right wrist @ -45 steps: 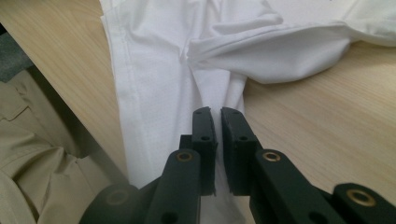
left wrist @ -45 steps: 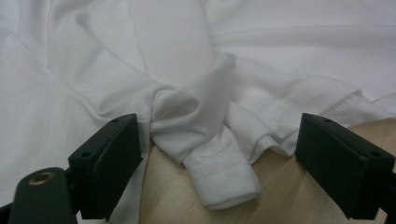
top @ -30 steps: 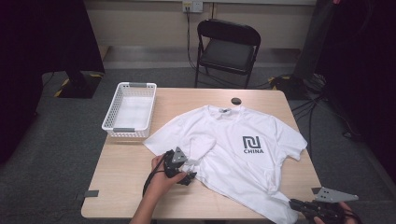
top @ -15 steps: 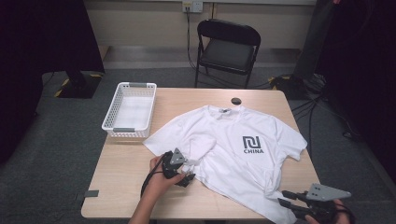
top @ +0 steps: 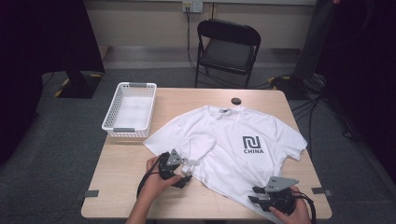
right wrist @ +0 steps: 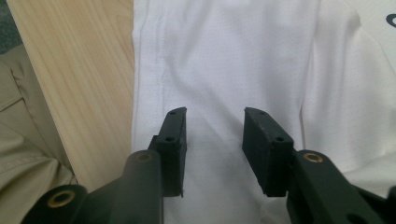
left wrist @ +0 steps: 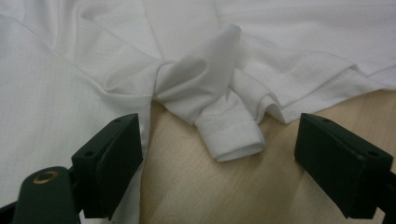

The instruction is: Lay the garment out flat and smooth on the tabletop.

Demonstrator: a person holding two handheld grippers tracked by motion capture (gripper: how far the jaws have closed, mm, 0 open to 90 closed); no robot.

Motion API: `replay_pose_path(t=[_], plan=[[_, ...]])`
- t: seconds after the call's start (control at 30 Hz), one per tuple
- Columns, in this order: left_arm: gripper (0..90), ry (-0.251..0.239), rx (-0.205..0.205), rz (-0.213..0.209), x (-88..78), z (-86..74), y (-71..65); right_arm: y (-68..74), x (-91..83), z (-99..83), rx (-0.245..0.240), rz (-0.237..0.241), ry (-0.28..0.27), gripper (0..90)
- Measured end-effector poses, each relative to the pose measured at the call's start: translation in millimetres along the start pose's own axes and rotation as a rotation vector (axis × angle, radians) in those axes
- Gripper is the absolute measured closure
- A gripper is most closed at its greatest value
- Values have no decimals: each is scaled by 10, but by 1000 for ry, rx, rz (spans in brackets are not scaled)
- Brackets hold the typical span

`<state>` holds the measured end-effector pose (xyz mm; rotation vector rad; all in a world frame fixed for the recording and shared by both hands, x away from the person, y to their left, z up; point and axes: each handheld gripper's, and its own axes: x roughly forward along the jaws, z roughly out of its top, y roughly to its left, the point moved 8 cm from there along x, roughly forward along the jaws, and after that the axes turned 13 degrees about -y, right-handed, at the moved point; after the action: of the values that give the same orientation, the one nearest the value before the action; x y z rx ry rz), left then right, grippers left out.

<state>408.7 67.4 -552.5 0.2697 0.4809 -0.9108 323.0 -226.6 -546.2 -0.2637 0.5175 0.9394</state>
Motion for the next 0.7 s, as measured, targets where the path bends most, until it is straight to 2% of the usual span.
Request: replay_pose_path(t=[0.07,0.13,0.2,0.63,0.67,0.7], plan=[[148,2,1,0,0,1,-1,24,-23,-9,4,19,3,775],[148,7,5,-2,-4,1,-6,67,-39,-20,-3,33,6,844],[149,8,5,-3,-7,0,-7,130,-51,-29,-7,59,6,873],[156,17,4,9,-84,-24,44,467,-190,-106,-30,178,35,877],[156,21,2,7,-81,-31,39,524,-224,-119,-12,209,32,809],[153,22,2,6,-75,-36,37,518,-241,-114,-1,196,21,739]])
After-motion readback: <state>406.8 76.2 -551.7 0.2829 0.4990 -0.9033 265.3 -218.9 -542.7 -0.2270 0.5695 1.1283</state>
